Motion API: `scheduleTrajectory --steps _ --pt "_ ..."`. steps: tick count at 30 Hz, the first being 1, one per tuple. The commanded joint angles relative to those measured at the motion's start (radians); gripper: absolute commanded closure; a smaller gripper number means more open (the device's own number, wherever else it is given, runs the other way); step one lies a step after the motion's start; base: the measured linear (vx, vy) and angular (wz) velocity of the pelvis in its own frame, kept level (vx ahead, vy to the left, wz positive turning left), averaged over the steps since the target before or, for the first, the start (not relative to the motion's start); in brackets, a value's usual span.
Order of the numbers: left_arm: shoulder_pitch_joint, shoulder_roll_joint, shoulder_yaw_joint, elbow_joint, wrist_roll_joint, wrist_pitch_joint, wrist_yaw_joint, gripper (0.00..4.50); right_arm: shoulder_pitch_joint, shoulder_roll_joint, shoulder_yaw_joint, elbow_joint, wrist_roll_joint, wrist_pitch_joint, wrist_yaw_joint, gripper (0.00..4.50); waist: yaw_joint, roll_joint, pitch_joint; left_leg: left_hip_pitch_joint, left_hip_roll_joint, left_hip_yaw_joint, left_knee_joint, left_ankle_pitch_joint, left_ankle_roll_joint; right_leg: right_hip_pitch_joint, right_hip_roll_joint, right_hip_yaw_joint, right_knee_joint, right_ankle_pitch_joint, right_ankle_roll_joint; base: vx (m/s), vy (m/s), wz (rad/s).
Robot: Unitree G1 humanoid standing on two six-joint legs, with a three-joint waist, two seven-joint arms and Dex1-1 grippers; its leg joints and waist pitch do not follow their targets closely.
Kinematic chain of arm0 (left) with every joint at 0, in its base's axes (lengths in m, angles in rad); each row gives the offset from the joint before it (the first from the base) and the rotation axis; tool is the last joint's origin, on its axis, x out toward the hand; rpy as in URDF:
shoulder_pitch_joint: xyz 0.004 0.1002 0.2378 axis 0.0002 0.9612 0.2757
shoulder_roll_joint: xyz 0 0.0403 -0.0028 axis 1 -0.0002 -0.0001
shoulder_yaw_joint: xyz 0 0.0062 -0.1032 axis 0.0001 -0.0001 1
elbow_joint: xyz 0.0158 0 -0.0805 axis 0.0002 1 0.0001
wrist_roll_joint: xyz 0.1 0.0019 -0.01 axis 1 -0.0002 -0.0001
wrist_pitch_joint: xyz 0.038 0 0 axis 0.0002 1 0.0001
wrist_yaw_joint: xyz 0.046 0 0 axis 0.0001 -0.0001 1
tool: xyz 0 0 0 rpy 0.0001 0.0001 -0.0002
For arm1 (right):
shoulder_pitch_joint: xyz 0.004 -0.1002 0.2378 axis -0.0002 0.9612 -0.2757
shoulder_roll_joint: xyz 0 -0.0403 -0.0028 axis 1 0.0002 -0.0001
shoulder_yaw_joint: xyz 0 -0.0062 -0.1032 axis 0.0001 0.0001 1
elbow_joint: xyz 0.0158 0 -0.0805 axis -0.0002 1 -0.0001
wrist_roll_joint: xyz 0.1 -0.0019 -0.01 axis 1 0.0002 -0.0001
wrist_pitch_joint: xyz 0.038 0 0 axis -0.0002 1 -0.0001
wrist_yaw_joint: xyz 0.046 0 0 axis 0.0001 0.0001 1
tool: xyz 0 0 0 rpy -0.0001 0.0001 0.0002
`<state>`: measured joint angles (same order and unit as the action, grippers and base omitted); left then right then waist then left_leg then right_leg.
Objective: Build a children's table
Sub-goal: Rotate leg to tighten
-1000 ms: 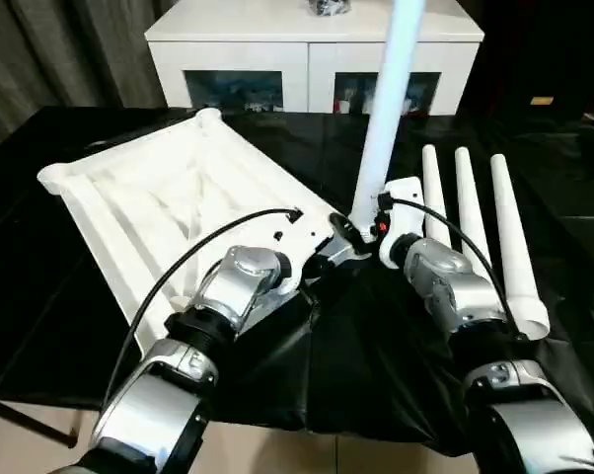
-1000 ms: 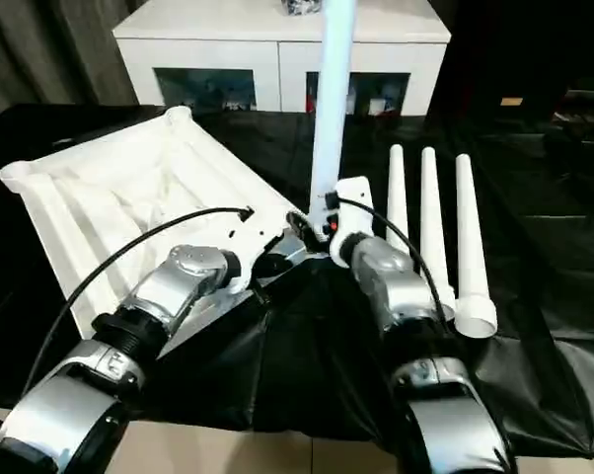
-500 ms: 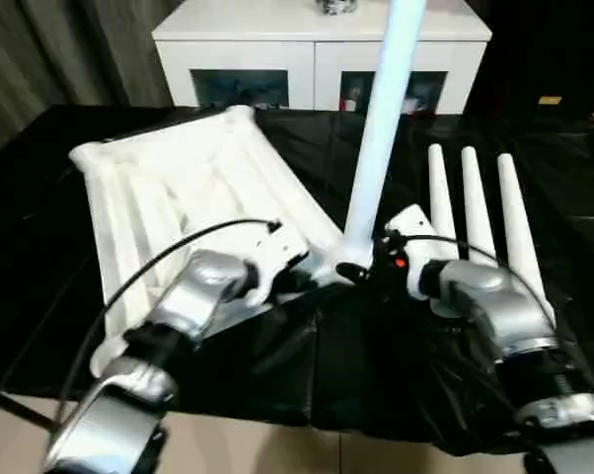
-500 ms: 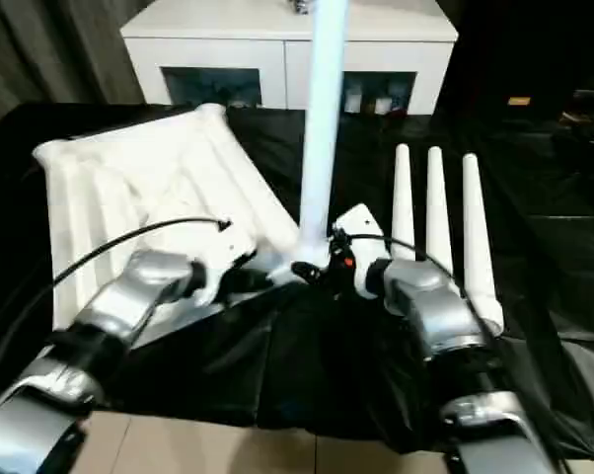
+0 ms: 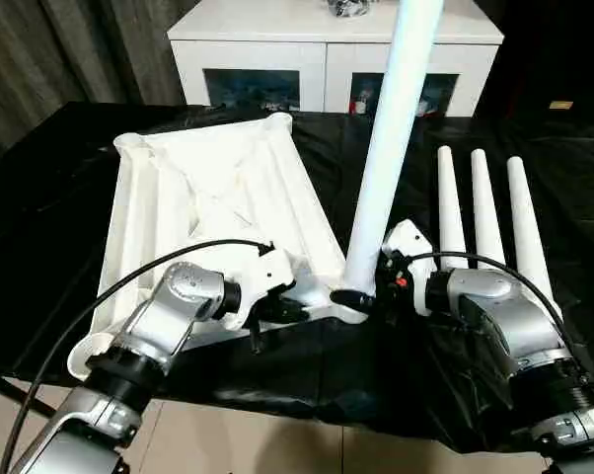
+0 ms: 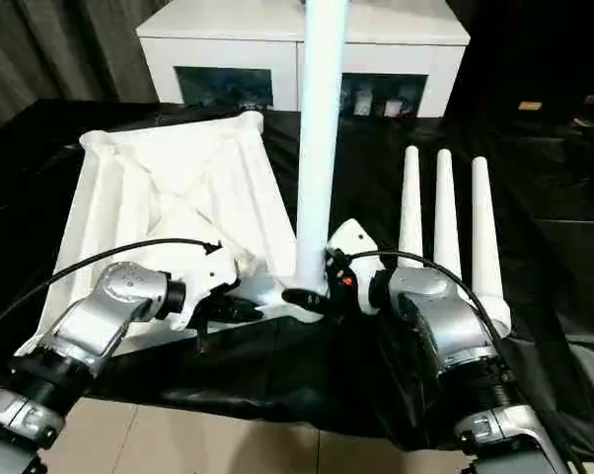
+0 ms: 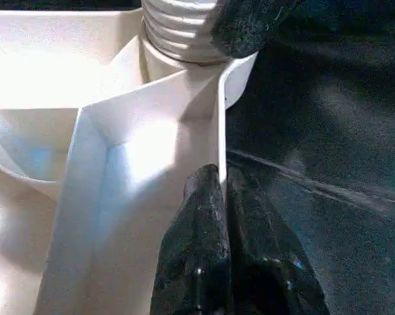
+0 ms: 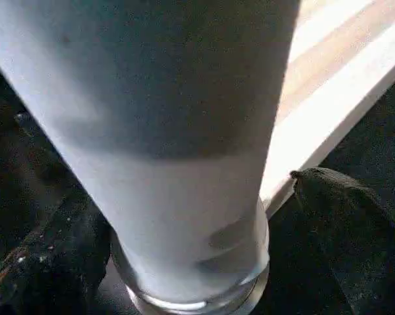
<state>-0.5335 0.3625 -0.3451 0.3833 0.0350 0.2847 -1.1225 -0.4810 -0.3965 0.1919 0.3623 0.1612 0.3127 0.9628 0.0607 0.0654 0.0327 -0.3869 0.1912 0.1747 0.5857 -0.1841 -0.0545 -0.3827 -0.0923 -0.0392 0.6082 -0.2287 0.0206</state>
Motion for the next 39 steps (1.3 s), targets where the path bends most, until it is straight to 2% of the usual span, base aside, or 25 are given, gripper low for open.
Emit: scheduleTrajectory --steps 1,7,8,12,16,20,23,26,27,28,29,31,32,33,35,38,39 --pt "0.021 0.014 -0.033 -0.009 0.003 0.017 -0.039 4.50 0.003 -0.016 0.000 -0.018 -0.004 -0.014 0.008 0.04 0.000 -0.012 -0.057 0.020 0.033 -0.003 -0.058 -0.088 0.090 0.045 -0.040 0.024 -0.047 0.142 -0.305 0.000 0.000 0.00" --pt "0.021 0.016 -0.035 -0.011 0.004 0.020 -0.037 4.50 0.007 -0.017 0.004 -0.001 -0.011 -0.028 0.018 0.51 -0.002 -0.010 -0.059 0.020 0.031 -0.004 -0.055 -0.086 0.084 0.045 -0.038 0.024 -0.044 0.150 -0.305 0.000 0.000 0.00" --pt "0.020 0.016 -0.036 -0.010 0.005 0.019 -0.036 4.50 0.008 -0.017 0.006 0.001 -0.012 -0.030 0.019 0.72 -0.002 -0.010 -0.060 0.020 0.031 -0.004 -0.054 -0.079 0.087 0.045 -0.038 0.024 -0.043 0.164 -0.306 0.000 0.000 0.00" --pt "0.019 0.018 -0.038 -0.005 0.008 0.016 -0.032 4.50 0.013 -0.020 0.012 0.001 -0.017 -0.035 0.025 0.91 0.000 -0.010 -0.063 0.018 0.029 -0.004 -0.049 -0.056 0.102 0.047 -0.039 0.023 -0.040 0.199 -0.311 0.000 0.000 0.00" --pt "0.016 0.021 -0.040 -0.004 0.007 0.017 -0.032 4.50 0.013 -0.020 0.014 0.010 -0.018 -0.039 0.031 1.24 0.000 -0.009 -0.063 0.019 0.030 -0.004 -0.049 -0.062 0.106 0.046 -0.038 0.022 -0.039 0.190 -0.315 0.000 0.000 0.00" --pt "0.016 0.024 -0.041 -0.001 0.009 0.019 -0.031 4.50 0.017 -0.011 0.011 0.024 -0.018 -0.022 0.015 1.47 0.000 -0.009 -0.064 0.019 0.029 -0.005 -0.047 -0.061 0.106 0.047 -0.038 0.022 -0.038 0.190 -0.317 0.000 0.000 0.00" --pt "0.017 0.006 -0.028 0.015 0.013 0.051 0.012 4.50 0.023 0.036 -0.014 0.076 -0.027 0.025 -0.093 1.71 -0.002 -0.007 -0.062 0.019 0.029 -0.004 -0.049 -0.067 0.101 0.044 -0.037 0.022 -0.039 0.174 -0.319 0.000 0.000 0.00" --pt "-0.005 -0.043 0.002 0.074 0.029 0.080 0.124 4.50 0.032 0.095 -0.039 0.110 -0.046 0.066 -0.231 1.77 -0.012 -0.008 -0.052 0.022 0.028 -0.004 -0.061 -0.157 0.059 0.041 -0.038 0.023 -0.052 0.043 -0.309 0.000 0.000 0.00" --pt "-0.005 -0.043 0.002 0.074 0.029 0.080 0.124 4.50 0.032 0.095 -0.039 0.110 -0.046 0.066 -0.231 1.78 -0.016 -0.007 -0.050 0.027 0.029 -0.005 -0.065 -0.200 0.033 0.041 -0.041 0.025 -0.059 -0.024 -0.298 0.000 0.000 0.00" --pt "-0.024 -0.072 0.021 0.114 0.041 0.089 0.200 4.50 0.036 0.125 -0.045 0.121 -0.063 0.078 -0.304 1.79 -0.017 -0.007 -0.049 0.028 0.030 -0.006 -0.068 -0.220 0.021 0.040 -0.040 0.025 -0.061 -0.054 -0.291 0.000 0.000 0.00" --pt "-0.052 -0.115 0.052 0.168 0.052 0.104 0.309 4.50 0.037 0.172 -0.061 0.140 -0.078 0.099 -0.406 1.79 -0.024 -0.007 -0.041 0.031 0.028 -0.006 -0.077 -0.290 -0.011 0.035 -0.041 0.027 -0.073 -0.163 -0.264 0.000 0.000 0.00" --pt "-0.069 -0.142 0.072 0.197 0.053 0.116 0.372 4.50 0.033 0.202 -0.071 0.158 -0.088 0.107 -0.474 1.79 -0.028 -0.007 -0.035 0.038 0.027 -0.009 -0.082 -0.355 -0.036 0.030 -0.043 0.027 -0.083 -0.269 -0.238 0.000 0.000 0.00" --pt "-0.104 -0.195 0.111 0.250 0.053 0.142 0.500 4.50 0.016 0.267 -0.096 0.213 -0.108 0.121 -0.629 1.80 -0.034 -0.005 -0.029 0.045 0.024 -0.013 -0.084 -0.422 -0.057 0.023 -0.045 0.026 -0.095 -0.384 -0.204 -0.057 0.014 -0.02" --pt "-0.117 -0.214 0.126 0.268 0.053 0.152 0.549 4.50 0.008 0.292 -0.106 0.237 -0.116 0.128 -0.694 1.80 -0.040 -0.006 -0.030 0.047 0.022 -0.020 -0.086 -0.453 -0.075 0.021 -0.048 0.025 -0.101 -0.450 -0.174 -0.054 0.020 -0.07" --pt "-0.143 -0.246 0.148 0.305 0.056 0.153 0.635 4.50 -0.012 0.346 -0.144 0.295 -0.103 0.124 -0.806 1.80 -0.044 -0.004 -0.034 0.040 0.021 -0.026 -0.093 -0.446 -0.074 0.024 -0.046 0.024 -0.106 -0.430 -0.141 -0.027 0.010 -0.04" --pt "-0.170 -0.278 0.158 0.343 0.055 0.127 0.684 4.50 -0.047 0.397 -0.182 0.374 -0.085 0.094 -0.910 1.80 -0.041 -0.002 -0.037 0.045 0.021 -0.024 -0.093 -0.447 -0.066 0.018 -0.045 0.025 -0.109 -0.385 -0.148 0.000 0.000 0.00" --pt "-0.177 -0.286 0.149 0.352 0.056 0.109 0.675 4.50 -0.069 0.411 -0.189 0.405 -0.077 0.058 -0.917 1.80 -0.040 -0.002 -0.039 0.039 0.022 -0.025 -0.096 -0.430 -0.062 0.023 -0.045 0.024 -0.106 -0.346 -0.154 0.000 0.000 0.00"
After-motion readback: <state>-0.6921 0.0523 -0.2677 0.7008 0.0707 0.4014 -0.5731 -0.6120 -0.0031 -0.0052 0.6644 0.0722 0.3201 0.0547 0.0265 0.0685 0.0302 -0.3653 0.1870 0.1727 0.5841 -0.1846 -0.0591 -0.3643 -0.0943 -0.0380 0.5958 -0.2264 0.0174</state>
